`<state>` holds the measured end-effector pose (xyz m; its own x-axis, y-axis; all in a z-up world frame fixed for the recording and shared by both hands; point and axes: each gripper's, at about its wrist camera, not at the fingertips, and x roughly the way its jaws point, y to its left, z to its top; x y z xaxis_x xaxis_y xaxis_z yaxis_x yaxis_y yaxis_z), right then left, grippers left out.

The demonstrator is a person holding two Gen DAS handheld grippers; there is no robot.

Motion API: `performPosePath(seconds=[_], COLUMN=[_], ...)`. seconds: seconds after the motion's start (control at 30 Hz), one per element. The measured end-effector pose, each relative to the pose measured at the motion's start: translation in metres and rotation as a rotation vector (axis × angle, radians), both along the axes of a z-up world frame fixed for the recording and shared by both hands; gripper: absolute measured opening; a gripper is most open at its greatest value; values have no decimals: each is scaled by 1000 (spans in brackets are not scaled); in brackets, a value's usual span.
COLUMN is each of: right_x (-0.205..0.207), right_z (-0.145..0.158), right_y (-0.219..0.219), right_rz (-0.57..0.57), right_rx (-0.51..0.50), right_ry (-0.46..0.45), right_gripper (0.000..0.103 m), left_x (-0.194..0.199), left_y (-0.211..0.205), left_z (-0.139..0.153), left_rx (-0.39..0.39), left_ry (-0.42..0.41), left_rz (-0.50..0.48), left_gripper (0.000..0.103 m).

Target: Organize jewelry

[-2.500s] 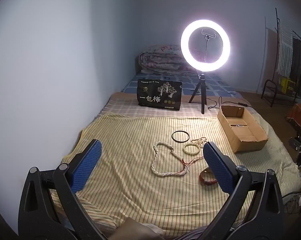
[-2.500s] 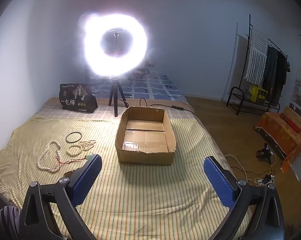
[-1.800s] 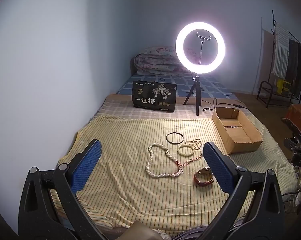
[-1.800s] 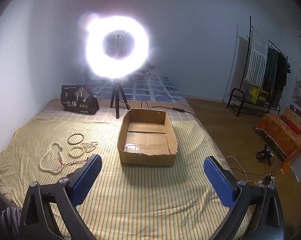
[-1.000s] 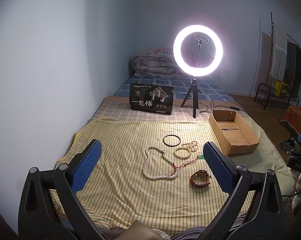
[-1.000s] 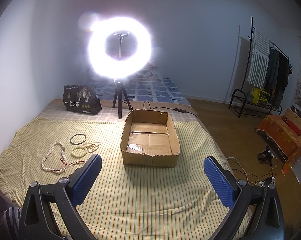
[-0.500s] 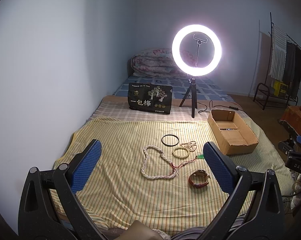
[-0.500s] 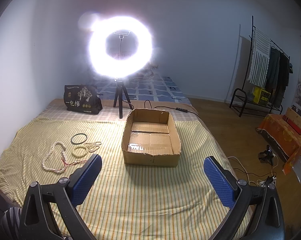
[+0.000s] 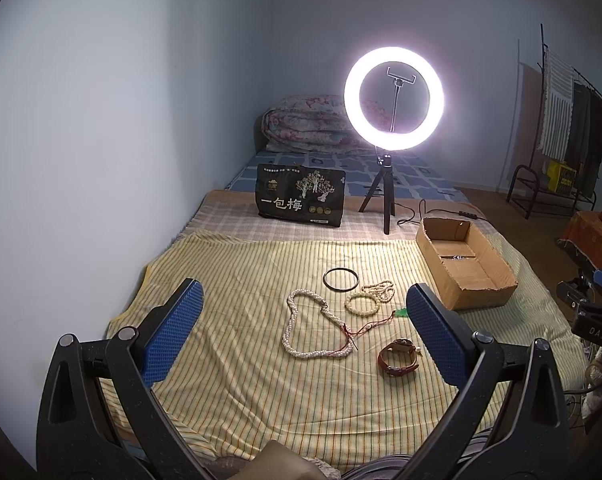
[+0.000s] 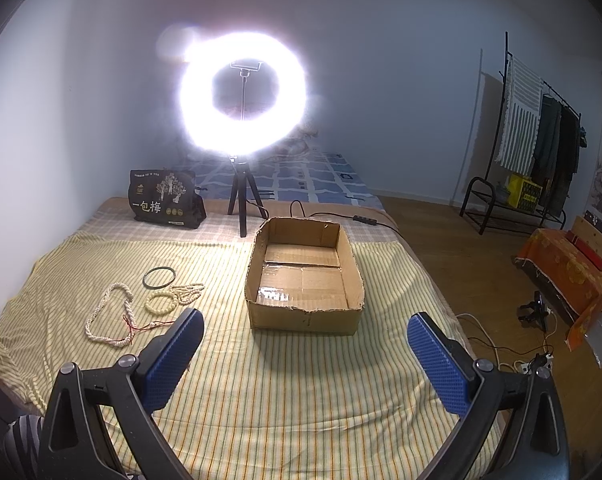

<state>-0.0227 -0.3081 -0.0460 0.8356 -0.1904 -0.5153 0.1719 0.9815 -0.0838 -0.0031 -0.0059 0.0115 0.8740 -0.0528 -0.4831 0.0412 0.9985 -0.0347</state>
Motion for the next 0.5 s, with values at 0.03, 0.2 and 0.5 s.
performPosePath(seconds=[0.03, 0.2, 0.5], right_x=[1, 5, 14], right_z=[0, -4, -13], right_y=[0, -2, -1], right_rz=[1, 6, 15], right_rx=[3, 10, -2], right_ry=[1, 10, 32], right_gripper=[103, 103, 103], left_x=[1, 7, 20], left_y=[-1, 2, 8], left_z=[-1, -5, -17], left_rx=[0, -2, -6], left_ry=[3, 17, 49], left_rz=[0, 0, 9], left_gripper=[103, 103, 103])
